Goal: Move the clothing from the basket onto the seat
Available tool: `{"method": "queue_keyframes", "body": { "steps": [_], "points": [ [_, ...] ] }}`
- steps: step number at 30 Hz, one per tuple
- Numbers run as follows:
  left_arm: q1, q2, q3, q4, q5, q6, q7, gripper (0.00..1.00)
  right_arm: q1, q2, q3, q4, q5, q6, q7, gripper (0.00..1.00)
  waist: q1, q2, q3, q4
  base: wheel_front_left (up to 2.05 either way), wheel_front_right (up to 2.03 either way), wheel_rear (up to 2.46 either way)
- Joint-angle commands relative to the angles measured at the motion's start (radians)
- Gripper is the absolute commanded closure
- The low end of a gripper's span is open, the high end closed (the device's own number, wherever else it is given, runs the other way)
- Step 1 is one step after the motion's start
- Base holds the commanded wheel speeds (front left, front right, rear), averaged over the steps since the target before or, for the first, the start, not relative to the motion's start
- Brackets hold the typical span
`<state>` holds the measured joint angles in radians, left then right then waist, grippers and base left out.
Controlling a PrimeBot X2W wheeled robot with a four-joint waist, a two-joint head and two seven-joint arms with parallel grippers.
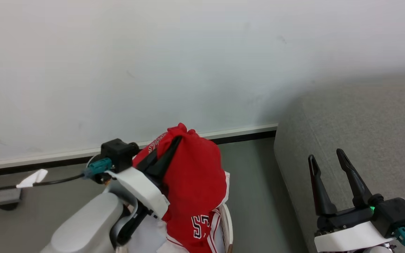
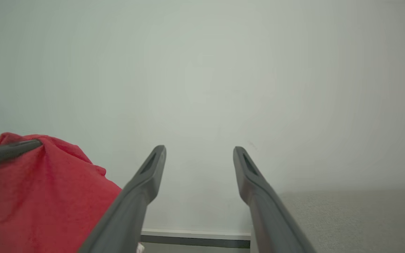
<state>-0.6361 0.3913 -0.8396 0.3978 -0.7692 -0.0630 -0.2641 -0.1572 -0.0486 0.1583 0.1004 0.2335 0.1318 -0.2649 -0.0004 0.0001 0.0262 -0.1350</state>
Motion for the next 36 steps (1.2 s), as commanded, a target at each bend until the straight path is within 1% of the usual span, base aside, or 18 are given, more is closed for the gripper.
{"method": "queue_keyframes", "body": {
  "steps": [1,6,10,15,22,27,30,36],
  "points": [
    [0.005,0.001,0.021,-0.033,0.025,0.006,0.000,1.00,0.017,-0.003,0.005,0.004,0.006,-0.002,0.001,0.00,0.0004,-0.0001,-0.027,0.027,0.00,0.00,0.00],
    [0.001,-0.002,0.049,-0.088,0.050,0.009,0.000,1.00,0.018,-0.004,0.036,0.007,0.017,-0.002,0.001,0.00,0.0004,-0.0001,-0.037,0.040,0.00,0.00,0.00],
    [0.003,-0.003,0.055,-0.099,0.049,0.010,0.000,1.00,0.014,-0.007,0.055,0.011,0.026,-0.002,0.001,0.00,0.0004,-0.0001,-0.036,0.046,0.00,0.00,0.00],
    [0.011,-0.001,0.057,-0.101,0.057,0.009,0.000,1.00,0.000,-0.023,0.103,0.017,0.042,-0.002,0.001,0.00,0.0004,-0.0001,-0.033,0.048,0.00,0.00,0.00],
    [-0.004,-0.012,0.049,-0.089,0.068,-0.002,0.000,1.00,-0.034,-0.085,0.279,0.050,0.079,-0.002,0.001,0.00,0.0004,-0.0001,-0.034,0.054,0.00,0.00,0.00],
    [-0.031,-0.024,0.042,-0.077,0.069,-0.007,0.006,1.00,-0.077,-0.130,0.427,0.132,0.031,-0.002,0.001,0.00,0.0004,-0.0001,-0.038,0.066,0.00,0.00,0.00],
    [-0.044,-0.037,0.037,-0.075,0.066,-0.009,0.014,1.00,-0.109,-0.124,0.484,0.194,0.018,-0.002,0.001,0.00,0.0004,-0.0001,-0.041,0.079,0.00,0.00,0.00],
    [-0.063,-0.069,0.010,-0.083,0.069,-0.015,0.032,1.00,-0.175,-0.102,0.548,0.293,-0.031,-0.002,0.001,0.00,0.0004,-0.0001,-0.047,0.114,0.00,0.00,0.00]
  ]
}}
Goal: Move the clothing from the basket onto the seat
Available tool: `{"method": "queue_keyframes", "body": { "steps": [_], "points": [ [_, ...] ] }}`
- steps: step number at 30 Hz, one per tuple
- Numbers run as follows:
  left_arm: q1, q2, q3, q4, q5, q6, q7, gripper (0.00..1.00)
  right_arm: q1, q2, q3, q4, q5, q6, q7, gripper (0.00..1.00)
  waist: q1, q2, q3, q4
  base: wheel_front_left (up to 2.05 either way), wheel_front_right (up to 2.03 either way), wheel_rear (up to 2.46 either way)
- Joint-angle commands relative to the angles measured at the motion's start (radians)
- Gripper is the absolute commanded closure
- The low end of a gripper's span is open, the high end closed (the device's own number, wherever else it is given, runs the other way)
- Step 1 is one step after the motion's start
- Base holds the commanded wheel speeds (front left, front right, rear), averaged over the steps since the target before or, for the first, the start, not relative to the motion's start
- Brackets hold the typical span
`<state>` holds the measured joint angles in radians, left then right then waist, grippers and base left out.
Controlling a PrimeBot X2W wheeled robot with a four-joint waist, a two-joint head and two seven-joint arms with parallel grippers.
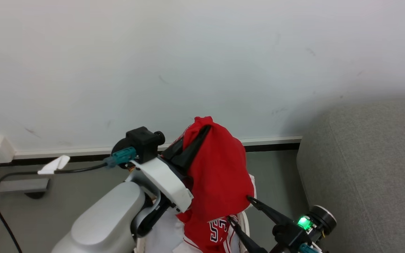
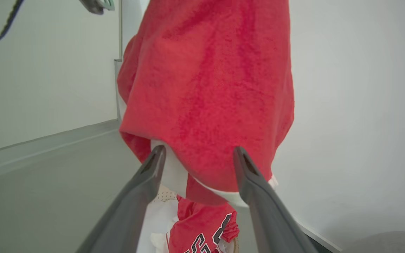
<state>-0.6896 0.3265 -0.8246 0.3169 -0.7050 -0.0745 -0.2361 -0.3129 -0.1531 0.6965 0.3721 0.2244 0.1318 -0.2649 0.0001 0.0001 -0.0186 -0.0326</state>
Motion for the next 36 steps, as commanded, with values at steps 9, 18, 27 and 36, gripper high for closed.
{"method": "queue_keyframes", "body": {
  "steps": [9,18,27,36],
  "points": [
    [-0.015,-0.061,-0.054,-0.008,-0.004,-0.013,0.039,1.00,-0.090,0.053,-0.003,0.120,-0.116,-0.002,0.001,0.00,-0.0001,-0.0001,-0.009,0.060,0.00,0.00,0.00],
    [-0.001,-0.072,-0.080,0.001,-0.011,-0.018,0.048,1.00,-0.063,0.092,-0.105,0.090,-0.126,-0.002,0.001,0.88,-0.0001,-0.0001,-0.007,0.090,0.00,0.00,0.00],
    [0.011,-0.055,-0.076,0.026,-0.020,-0.013,0.036,1.00,-0.041,0.101,-0.130,0.054,-0.002,-0.002,0.001,1.00,-0.0001,-0.0001,-0.003,0.085,0.00,0.00,0.00],
    [0.041,-0.042,-0.084,0.044,-0.033,-0.019,0.022,0.00,0.006,0.102,-0.238,-0.061,0.219,-0.002,0.001,1.00,-0.0001,-0.0001,0.002,0.044,0.00,0.00,0.00]
  ]
}}
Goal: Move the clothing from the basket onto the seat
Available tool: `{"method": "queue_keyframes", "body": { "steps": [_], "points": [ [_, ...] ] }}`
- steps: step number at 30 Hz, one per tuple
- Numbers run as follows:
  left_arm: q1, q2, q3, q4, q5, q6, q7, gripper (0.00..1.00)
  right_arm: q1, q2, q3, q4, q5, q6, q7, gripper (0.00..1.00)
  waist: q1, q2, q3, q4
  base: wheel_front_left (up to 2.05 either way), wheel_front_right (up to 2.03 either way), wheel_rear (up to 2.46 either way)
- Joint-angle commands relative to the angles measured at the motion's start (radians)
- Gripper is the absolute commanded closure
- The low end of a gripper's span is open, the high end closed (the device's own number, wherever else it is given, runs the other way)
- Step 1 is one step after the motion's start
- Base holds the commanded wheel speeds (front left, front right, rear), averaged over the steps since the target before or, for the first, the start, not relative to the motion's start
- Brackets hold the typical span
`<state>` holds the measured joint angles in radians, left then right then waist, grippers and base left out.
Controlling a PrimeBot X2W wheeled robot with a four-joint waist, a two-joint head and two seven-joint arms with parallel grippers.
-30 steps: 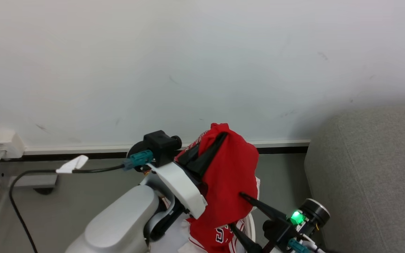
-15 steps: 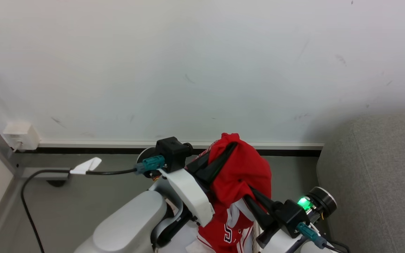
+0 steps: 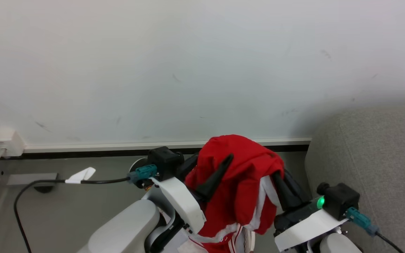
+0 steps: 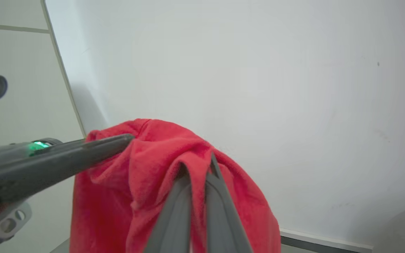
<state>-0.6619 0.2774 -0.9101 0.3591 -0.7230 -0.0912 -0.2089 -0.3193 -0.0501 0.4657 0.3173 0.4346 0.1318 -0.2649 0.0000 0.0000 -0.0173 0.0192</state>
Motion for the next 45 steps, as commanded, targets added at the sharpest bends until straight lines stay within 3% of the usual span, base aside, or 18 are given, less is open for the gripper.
{"method": "queue_keyframes", "body": {
  "steps": [1,14,22,30,38,45],
  "points": [
    [0.016,0.007,0.000,0.000,-0.016,-0.004,-0.006,0.00,0.015,-0.002,-0.021,-0.016,0.022,-0.002,0.001,1.00,0.0000,0.0000,0.001,-0.014,0.00,0.00,0.00],
    [0.055,0.040,-0.015,-0.055,0.024,-0.019,-0.044,0.00,0.010,-0.047,-0.202,-0.172,0.097,-0.002,0.001,1.00,0.0000,0.0000,0.023,-0.186,0.00,0.00,0.00],
    [0.089,0.061,0.018,-0.125,0.103,-0.022,-0.055,0.00,0.035,-0.089,-0.228,-0.243,0.152,-0.002,0.001,1.00,0.0000,0.0000,0.057,-0.334,0.00,0.00,0.00],
    [0.146,0.068,0.066,-0.172,0.184,-0.030,-0.055,0.00,0.072,-0.092,-0.233,-0.305,0.167,-0.002,0.001,1.00,0.0000,0.0000,0.092,-0.437,0.00,0.00,0.00],
    [0.158,0.064,0.075,-0.178,0.217,-0.038,-0.055,0.00,0.012,-0.118,-0.258,-0.329,0.195,-0.002,0.001,1.00,0.0000,0.0000,0.137,-0.460,0.00,0.00,0.00],
    [0.101,0.150,0.046,-0.232,0.225,-0.038,-0.055,0.00,-0.151,-0.164,-0.365,-0.294,0.215,-0.002,0.001,1.00,0.0000,0.0000,0.307,-0.392,0.00,0.00,0.00]
  ]
}}
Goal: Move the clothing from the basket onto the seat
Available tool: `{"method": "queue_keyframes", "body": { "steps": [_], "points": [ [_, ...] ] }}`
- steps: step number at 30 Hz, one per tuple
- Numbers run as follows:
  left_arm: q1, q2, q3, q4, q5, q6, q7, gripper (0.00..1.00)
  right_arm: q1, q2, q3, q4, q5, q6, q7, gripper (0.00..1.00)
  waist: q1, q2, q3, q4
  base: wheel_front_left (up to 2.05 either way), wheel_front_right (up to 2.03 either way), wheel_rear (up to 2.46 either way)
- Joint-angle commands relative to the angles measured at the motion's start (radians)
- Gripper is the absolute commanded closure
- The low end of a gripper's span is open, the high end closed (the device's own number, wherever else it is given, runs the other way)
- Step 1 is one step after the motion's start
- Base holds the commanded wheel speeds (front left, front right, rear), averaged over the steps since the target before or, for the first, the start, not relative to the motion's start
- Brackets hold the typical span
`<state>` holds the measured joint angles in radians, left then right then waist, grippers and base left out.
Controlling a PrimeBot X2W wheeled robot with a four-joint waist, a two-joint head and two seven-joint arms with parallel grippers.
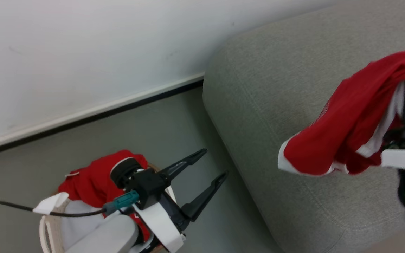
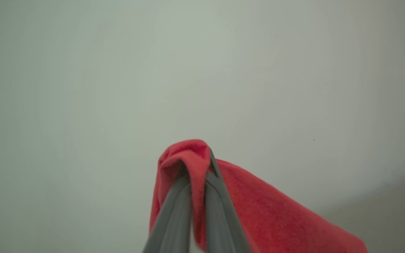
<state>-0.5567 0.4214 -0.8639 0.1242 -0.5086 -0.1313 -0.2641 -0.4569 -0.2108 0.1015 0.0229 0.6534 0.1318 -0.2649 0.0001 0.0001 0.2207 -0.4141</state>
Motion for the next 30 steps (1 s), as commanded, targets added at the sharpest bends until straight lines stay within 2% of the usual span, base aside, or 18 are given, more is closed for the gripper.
{"method": "queue_keyframes", "body": {
  "steps": [1,7,15,18,24,25,26,27,28,29,30],
  "points": [
    [-0.013,0.022,-0.006,-0.014,0.007,0.002,0.000,0.00,-0.042,-0.012,-0.026,0.007,-0.004,-0.002,0.001,1.00,-0.0001,-0.0001,0.097,0.055,0.00,0.00,0.00],
    [-0.058,0.117,-0.028,-0.082,-0.017,0.002,0.000,0.00,-0.205,-0.048,-0.190,0.074,-0.025,-0.002,0.003,1.00,-0.0001,-0.0001,0.218,0.125,0.00,0.00,0.00],
    [-0.102,0.171,-0.018,-0.129,-0.039,0.002,0.000,0.00,-0.357,-0.097,-0.380,0.233,-0.144,-0.002,0.049,1.00,-0.0001,-0.0001,0.313,0.198,0.00,0.00,0.00],
    [-0.110,0.188,-0.007,-0.141,-0.041,0.001,0.000,0.00,-0.386,-0.114,-0.403,0.325,-0.228,-0.002,0.090,1.00,-0.0001,-0.0001,0.342,0.211,0.00,0.00,0.00],
    [-0.117,0.194,0.001,-0.149,-0.046,0.001,0.000,0.00,-0.398,-0.133,-0.376,0.533,-0.390,-0.002,0.240,1.00,-0.0001,-0.0001,0.367,0.222,0.00,0.00,0.00],
    [-0.117,0.193,0.003,-0.148,-0.047,0.001,0.000,0.00,-0.398,-0.133,-0.369,0.561,-0.410,-0.002,0.267,0.89,-0.0001,-0.0001,0.367,0.223,0.00,0.00,0.00],
    [-0.117,0.191,0.004,-0.147,-0.048,0.001,0.000,0.00,-0.396,-0.135,-0.360,0.586,-0.425,-0.002,0.292,0.85,-0.0001,-0.0001,0.367,0.224,0.00,0.00,0.00],
    [-0.115,0.189,0.005,-0.146,-0.046,0.001,0.000,0.00,-0.391,-0.140,-0.345,0.609,-0.448,-0.002,0.318,0.66,-0.0001,-0.0001,0.365,0.225,0.00,0.00,0.00],
    [-0.113,0.186,0.006,-0.144,-0.047,0.001,0.000,0.00,-0.388,-0.143,-0.338,0.625,-0.459,-0.002,0.339,0.55,-0.0001,-0.0001,0.362,0.226,0.00,0.00,0.00],
    [-0.110,0.184,0.006,-0.142,-0.048,0.001,0.000,0.00,-0.387,-0.144,-0.328,0.640,-0.461,-0.002,0.358,0.32,-0.0001,-0.0001,0.359,0.226,0.00,0.00,0.00],
    [-0.110,0.184,0.006,-0.142,-0.048,0.001,0.000,0.00,-0.387,-0.144,-0.328,0.640,-0.461,-0.002,0.358,0.32,-0.0001,-0.0001,0.359,0.226,0.00,0.00,0.00]
  ]
}}
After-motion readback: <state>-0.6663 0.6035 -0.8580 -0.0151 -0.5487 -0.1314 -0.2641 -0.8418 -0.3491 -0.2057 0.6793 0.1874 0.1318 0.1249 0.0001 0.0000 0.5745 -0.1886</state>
